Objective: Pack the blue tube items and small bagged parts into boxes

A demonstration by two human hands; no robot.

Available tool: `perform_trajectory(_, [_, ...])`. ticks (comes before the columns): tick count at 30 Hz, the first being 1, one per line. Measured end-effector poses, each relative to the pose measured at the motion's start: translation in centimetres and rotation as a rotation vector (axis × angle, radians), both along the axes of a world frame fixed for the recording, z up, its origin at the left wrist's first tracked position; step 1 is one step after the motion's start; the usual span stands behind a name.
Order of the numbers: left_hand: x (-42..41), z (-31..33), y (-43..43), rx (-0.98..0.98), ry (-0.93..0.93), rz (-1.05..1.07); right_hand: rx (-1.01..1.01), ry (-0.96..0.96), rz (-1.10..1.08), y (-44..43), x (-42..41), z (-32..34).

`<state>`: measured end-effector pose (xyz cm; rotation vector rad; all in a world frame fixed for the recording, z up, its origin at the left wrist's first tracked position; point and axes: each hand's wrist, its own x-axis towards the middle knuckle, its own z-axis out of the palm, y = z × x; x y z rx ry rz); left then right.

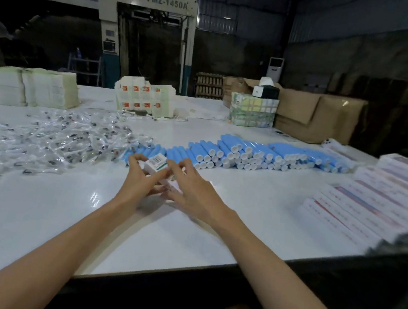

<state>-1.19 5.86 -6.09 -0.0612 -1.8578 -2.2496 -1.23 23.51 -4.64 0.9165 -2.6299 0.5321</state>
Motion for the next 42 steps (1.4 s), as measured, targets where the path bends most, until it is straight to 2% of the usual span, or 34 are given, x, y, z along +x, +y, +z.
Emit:
perform_trajectory(2, [0.1, 0.4, 0.6, -0.069, -0.048, -0.077, -0.009, -0.015, -0.062, 2.0, 0.1, -0.1])
perform_trajectory(4, [0.5, 0.5, 0.9, -0.243, -0.032, -0.123, 0.007, -0.010, -0.167, 4.9, 0.1, -0.1])
perform_trajectory(8, [1.3, -0.3, 1.4, -0.662, 0.154, -0.071, 0.075, 0.067, -0.417, 12.0, 0.7, -0.2])
perform_trajectory(12, [1.4, -1.4, 0.9, -0.808, 0.336, -0.015, 0.212, 0.083, -0.631, 18.4, 2.3, -0.9])
perform_trajectory(16, [0.8, -1.9, 0.3, -0.994, 0.387, -0.004, 0.253, 0.046, -0.732, 22.5, 3.8, -1.2])
perform_trajectory(21, [0.9, -2.4, -0.2, -1.094, 0.425, -0.068, 0.364, 0.036, -0.767, 24.7, 4.9, -1.5])
perform_trajectory(25, [1.3, -2.2, -0.4, -1.120, 0.427, -0.070, 0.552, 0.176, -0.826, 24.8, 5.8, -2.3])
perform_trajectory(30, [1.9, -1.6, -0.4, -1.140, 0.449, -0.053, 0.564, 0.157, -0.867, 24.6, 5.9, -2.2])
perform_trajectory(35, [2.0, -1.5, -0.4, -1.173, 0.460, -0.023, 0.456, 0.223, -0.842, 22.1, 5.1, -0.9])
perform_trajectory(39, [2.3, -1.3, -0.3, -1.199, 0.467, 0.088, 0.220, 0.242, -0.592, 15.9, 2.7, 0.9])
perform_trajectory(42, [2.3, -0.9, -0.3, -1.165, 0.417, 0.209, -0.021, 0.150, -0.393, 9.5, 0.6, 2.4])
